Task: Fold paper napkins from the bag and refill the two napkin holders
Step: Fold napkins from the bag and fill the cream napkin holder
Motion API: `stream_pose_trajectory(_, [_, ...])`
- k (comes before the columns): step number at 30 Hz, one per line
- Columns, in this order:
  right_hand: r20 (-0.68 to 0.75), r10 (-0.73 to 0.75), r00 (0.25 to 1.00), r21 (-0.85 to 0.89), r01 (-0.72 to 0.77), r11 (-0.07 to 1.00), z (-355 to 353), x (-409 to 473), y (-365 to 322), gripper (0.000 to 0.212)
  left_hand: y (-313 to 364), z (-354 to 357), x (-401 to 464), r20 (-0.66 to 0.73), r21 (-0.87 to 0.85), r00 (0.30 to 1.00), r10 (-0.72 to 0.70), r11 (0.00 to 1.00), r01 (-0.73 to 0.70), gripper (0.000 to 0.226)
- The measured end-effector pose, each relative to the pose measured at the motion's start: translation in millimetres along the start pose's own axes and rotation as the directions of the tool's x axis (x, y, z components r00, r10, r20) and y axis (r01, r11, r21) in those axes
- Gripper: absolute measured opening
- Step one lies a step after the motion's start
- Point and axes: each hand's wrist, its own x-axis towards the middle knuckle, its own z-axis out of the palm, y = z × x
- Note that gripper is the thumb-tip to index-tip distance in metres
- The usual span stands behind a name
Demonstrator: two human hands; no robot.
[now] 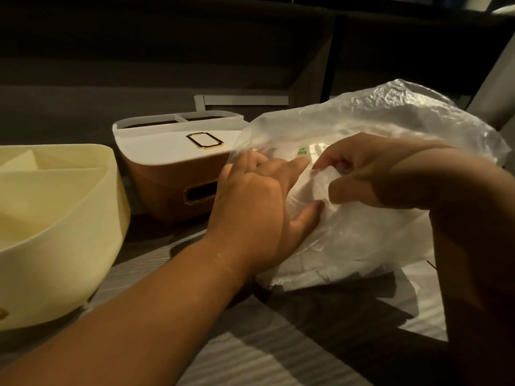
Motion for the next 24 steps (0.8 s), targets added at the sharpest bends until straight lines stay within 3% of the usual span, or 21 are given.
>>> stream_pose_trajectory(1, [0.004, 0.002, 1.000, 0.008, -0.002, 1.000, -2, -2, -1, 0.018, 0, -1, 0, 0.015, -0.004, 1.000, 0.005, 1.000, -0.005, 0.066])
stream_pose_trajectory(5, [-0.002, -0.073, 0.997, -0.227, 0.070, 0.971, -5, -6, -7, 0.035, 0, -4, 2, 0.063, 0.015, 0.996, 0.061, 0.998, -0.062, 0.047])
stream_pose_trajectory(7, [-0.045, -0.038, 0.998, -0.150, 0.031, 0.988, -9, -6, -7, 0.034, 0, -5, 2, 0.034, -0.009, 0.997, 0.073, 0.997, -0.073, 0.041])
stream_pose_trajectory(12, [-0.030, -0.007, 1.000, -0.194, 0.001, 0.981, -6, 0, 7, 0.024, -3, -8, 0, -0.077, -0.122, 0.978, 0.192, 0.972, -0.200, 0.022])
stream_pose_trajectory(16, [-0.043, 0.104, 0.994, -0.072, -0.107, 0.992, -2, -3, 7, 0.022, -2, -11, 0, -0.022, -0.205, 0.940, 0.341, 0.918, -0.338, 0.020])
stream_pose_trajectory(20, [-0.059, 0.160, 0.985, 0.030, -0.158, 0.987, -4, -7, -4, 0.027, -3, -10, 0, 0.047, -0.249, 0.936, 0.348, 0.912, -0.327, 0.025])
stream_pose_trajectory(24, [0.018, 0.140, 0.990, -0.199, -0.134, 0.971, -7, -9, -15, 0.029, 0, -10, 0, 0.092, -0.227, 0.965, 0.247, 0.948, -0.221, 0.028])
